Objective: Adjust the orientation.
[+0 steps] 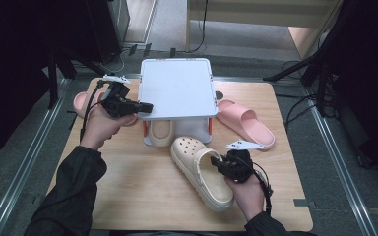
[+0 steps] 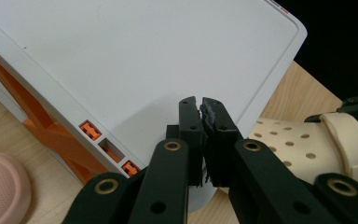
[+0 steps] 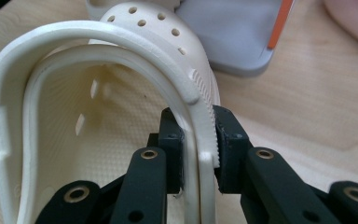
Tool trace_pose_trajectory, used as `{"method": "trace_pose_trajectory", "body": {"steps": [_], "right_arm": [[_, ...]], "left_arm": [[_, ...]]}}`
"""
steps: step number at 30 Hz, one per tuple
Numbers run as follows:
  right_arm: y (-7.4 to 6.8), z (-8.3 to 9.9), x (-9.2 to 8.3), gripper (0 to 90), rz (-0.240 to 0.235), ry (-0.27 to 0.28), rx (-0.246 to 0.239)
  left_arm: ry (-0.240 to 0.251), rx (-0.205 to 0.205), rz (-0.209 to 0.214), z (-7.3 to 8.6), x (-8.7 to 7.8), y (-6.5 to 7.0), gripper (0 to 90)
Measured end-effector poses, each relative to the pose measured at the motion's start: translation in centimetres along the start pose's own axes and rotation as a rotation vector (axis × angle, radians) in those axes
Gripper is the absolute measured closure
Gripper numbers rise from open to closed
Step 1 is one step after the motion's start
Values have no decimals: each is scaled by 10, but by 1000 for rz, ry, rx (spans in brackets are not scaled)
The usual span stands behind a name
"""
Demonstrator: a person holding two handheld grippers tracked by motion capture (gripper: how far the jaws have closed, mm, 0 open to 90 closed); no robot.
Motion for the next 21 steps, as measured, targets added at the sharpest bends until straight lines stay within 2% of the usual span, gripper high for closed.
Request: {"method": "trace_pose_trajectory", "body": {"steps": [3,4,8,11,14,15,16,17,19,21], "right_arm": [[2,-6,-1,770,0,2,1],[6,-14,-1,769,14,9,4],[14,-22,3,768,33,11,14],[21,-32,16,766,60,5,32],[24,-36,22,766,69,12,39],[26,-42,32,764,85,11,44],[26,-42,32,764,85,11,44],[27,-46,41,764,105,-1,40],[26,-49,50,761,115,-13,34],[25,-49,53,758,115,-11,37]], "left_arm": [[0,2,-2,0,0,0,869],[1,2,0,0,0,0,869],[1,2,-1,0,0,0,868],[0,5,-3,0,0,0,868],[1,6,-3,0,0,0,868],[1,5,-2,0,0,0,868],[1,5,-2,0,0,0,868],[1,5,-1,0,0,0,868],[1,6,0,0,0,0,868],[0,7,2,0,-1,0,868]]}}
Point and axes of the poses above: each handheld gripper's, and its own axes: x roughly forward along the jaws, z roughly out of its underside, y roughly to its right, the point moved 1 cm from there along x, roughly forward along the jaws, and after that the axes turned 4 degrees about y, right-handed, at the moved point
